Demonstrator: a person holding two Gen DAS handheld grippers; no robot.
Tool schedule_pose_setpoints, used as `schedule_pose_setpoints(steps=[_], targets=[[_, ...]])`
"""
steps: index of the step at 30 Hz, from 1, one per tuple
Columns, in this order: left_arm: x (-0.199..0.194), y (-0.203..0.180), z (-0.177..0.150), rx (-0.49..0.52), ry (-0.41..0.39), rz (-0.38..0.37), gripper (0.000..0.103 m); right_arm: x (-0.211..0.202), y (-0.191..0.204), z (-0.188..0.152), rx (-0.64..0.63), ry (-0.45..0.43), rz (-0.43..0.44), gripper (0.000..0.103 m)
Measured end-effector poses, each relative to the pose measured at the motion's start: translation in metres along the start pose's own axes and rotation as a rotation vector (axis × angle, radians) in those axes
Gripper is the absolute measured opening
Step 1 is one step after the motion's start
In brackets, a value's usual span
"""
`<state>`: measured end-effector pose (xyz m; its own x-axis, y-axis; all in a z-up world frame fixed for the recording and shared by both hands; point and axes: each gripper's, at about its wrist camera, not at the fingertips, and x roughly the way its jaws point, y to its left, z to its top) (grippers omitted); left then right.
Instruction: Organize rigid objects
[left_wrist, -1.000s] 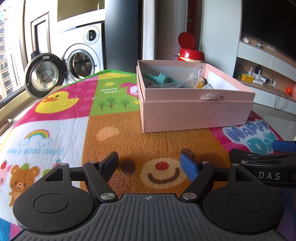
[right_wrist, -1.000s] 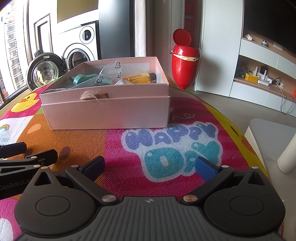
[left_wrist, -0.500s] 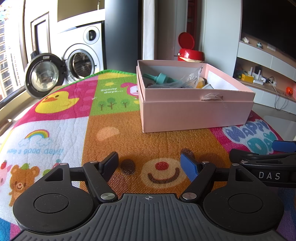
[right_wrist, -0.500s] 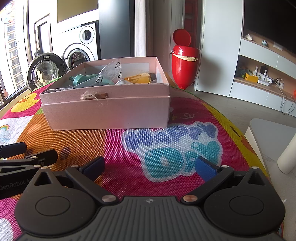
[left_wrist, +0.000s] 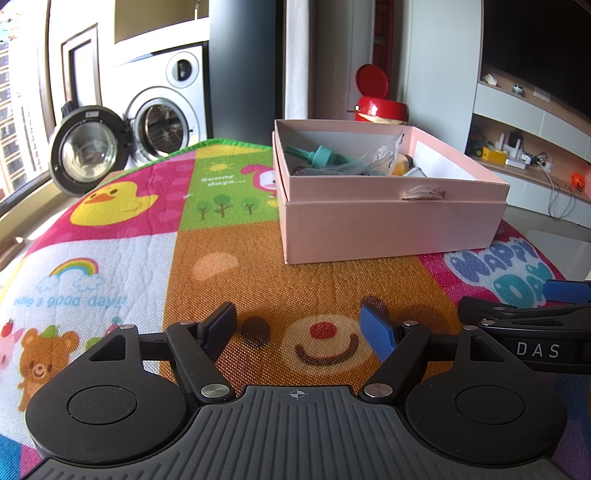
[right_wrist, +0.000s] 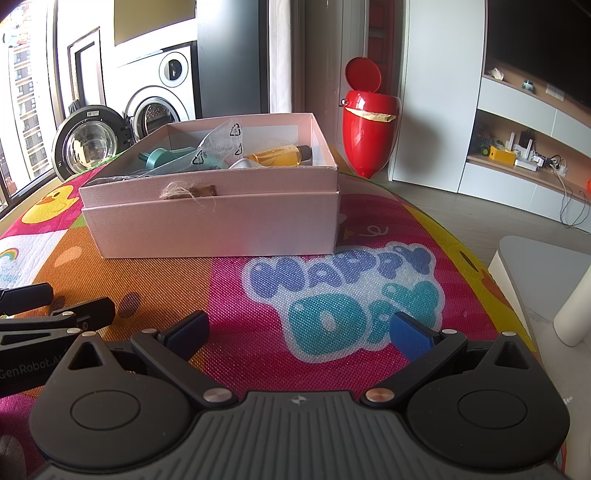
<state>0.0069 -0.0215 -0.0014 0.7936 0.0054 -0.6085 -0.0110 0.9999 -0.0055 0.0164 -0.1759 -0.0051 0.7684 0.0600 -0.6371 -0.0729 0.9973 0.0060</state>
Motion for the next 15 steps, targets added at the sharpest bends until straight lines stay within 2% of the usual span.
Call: schedule_pose_setpoints(steps=[15], targets=[[-0.0001, 0.0028, 0.0005, -0.009, 0.000, -0.008, 0.080, 0.0000, 0.0001, 0.0000, 0.000, 0.000, 0.000, 0.103]])
